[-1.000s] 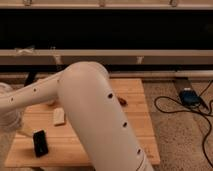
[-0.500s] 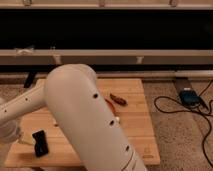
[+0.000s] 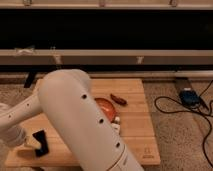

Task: Place the eraser on the white sponge

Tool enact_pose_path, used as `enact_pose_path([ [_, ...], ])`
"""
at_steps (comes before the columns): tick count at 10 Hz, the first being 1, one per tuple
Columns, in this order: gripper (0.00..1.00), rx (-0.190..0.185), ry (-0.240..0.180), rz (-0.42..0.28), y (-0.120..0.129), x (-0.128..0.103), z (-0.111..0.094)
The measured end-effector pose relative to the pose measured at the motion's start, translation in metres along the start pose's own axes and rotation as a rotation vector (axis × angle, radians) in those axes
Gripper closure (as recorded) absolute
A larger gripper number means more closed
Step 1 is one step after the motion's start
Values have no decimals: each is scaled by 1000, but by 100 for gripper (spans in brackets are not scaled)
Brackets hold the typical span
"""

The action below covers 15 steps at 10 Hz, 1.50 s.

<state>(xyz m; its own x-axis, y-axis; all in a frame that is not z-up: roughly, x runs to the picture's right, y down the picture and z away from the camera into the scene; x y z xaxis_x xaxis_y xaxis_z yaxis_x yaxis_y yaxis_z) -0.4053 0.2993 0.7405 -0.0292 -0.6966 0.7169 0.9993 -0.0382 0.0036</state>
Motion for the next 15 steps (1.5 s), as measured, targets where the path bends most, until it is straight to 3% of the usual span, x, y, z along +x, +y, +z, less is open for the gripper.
enact_pose_path([
  [5, 20, -4, -20, 91, 25, 15, 5],
  [10, 21, -8, -39, 129, 37, 16, 13],
  [11, 26, -7, -42, 126, 36, 14, 15],
  [15, 66, 18, -52, 159, 43, 17, 13],
])
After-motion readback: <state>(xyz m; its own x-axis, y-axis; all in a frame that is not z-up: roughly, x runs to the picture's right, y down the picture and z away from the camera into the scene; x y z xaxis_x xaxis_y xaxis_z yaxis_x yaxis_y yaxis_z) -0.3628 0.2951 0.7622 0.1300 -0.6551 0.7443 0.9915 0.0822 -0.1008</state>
